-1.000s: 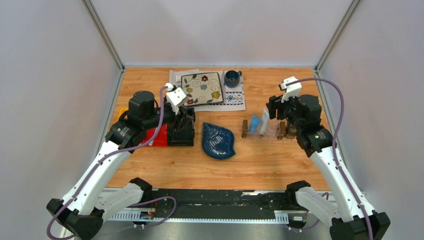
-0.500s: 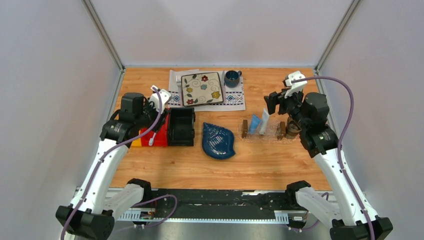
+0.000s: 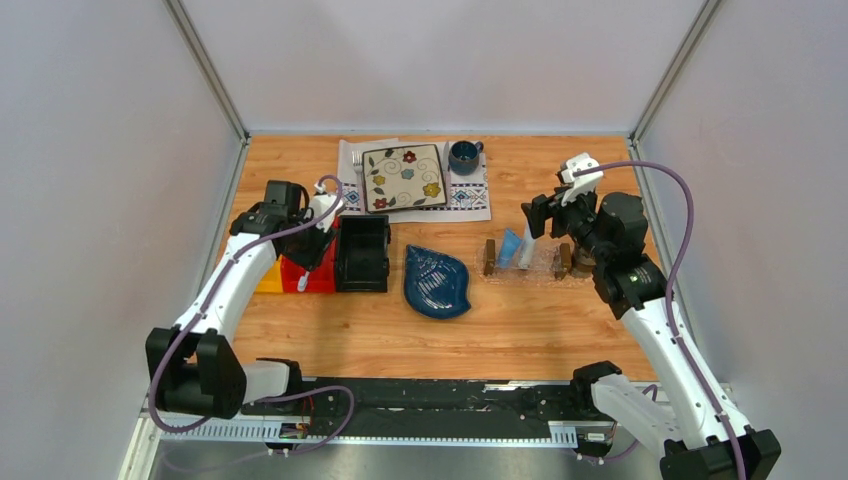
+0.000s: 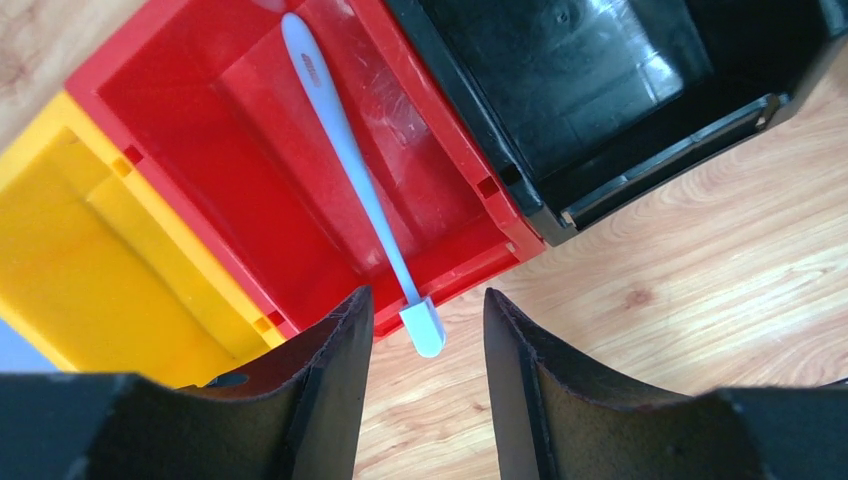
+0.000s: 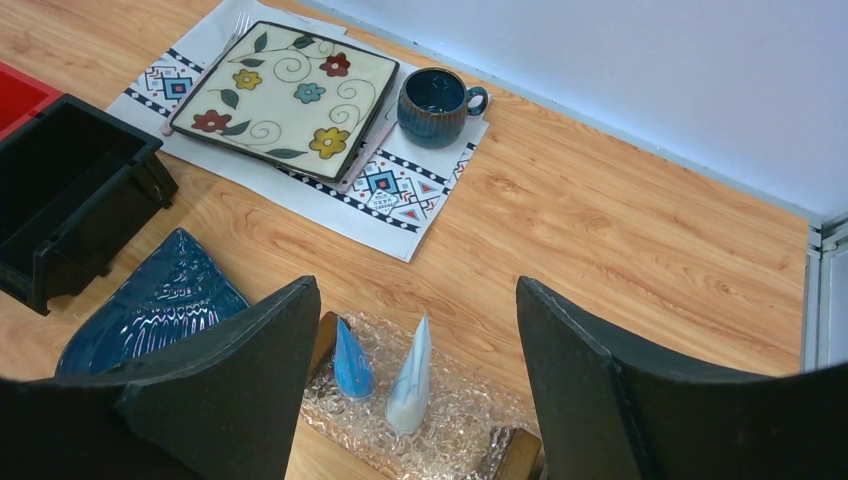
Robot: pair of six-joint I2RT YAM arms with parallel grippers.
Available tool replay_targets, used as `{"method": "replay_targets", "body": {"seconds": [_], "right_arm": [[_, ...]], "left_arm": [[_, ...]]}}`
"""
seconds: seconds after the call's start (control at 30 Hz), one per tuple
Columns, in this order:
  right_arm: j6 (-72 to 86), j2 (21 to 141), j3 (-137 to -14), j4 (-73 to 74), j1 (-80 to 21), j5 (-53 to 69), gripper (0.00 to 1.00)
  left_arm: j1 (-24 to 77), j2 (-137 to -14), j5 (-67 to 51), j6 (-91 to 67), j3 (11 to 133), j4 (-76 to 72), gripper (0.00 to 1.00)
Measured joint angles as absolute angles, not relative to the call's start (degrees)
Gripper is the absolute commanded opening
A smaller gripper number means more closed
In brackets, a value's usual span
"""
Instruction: Prepare toiletry sets of a toothbrush and toothpaste on the tray
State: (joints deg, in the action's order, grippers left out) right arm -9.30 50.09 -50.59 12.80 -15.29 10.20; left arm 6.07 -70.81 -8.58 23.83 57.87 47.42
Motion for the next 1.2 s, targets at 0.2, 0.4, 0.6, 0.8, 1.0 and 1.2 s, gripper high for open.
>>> {"method": "replay_targets", "body": {"seconds": [0.2, 0.4, 0.6, 0.8, 1.0, 1.2], "right_arm": [[-9.8, 50.1, -50.6, 12.6, -15.3, 10.6, 0.77], [-10.2, 50.1, -50.6, 12.6, -15.3, 10.6, 0.77], [-10.5, 50.1, -50.6, 12.7, -15.3, 10.6, 0.78], [-10.8, 49.9, -50.5, 12.7, -15.3, 10.6, 0.78], [-10.9, 49.1, -50.4, 12.6, -15.3, 10.6, 0.78], [-10.9, 49.0, -49.7, 12.6, -15.3, 10.7, 0.79]], "left_arm": [[5.6, -77.0, -6.4, 24.3, 57.9, 47.5, 0.54], [4.7, -80.6, -4.8, 24.4, 57.9, 47.3, 0.53], [3.2, -83.2, -3.9, 24.6, 57.9, 47.2, 0.53], [1.4, -86.0, -4.0, 24.7, 57.9, 47.2, 0.52], [1.0, -87.7, -4.4, 24.6, 58.5, 46.9, 0.48], [1.0, -89.1, -5.1, 24.6, 58.7, 46.5, 0.44]]}}
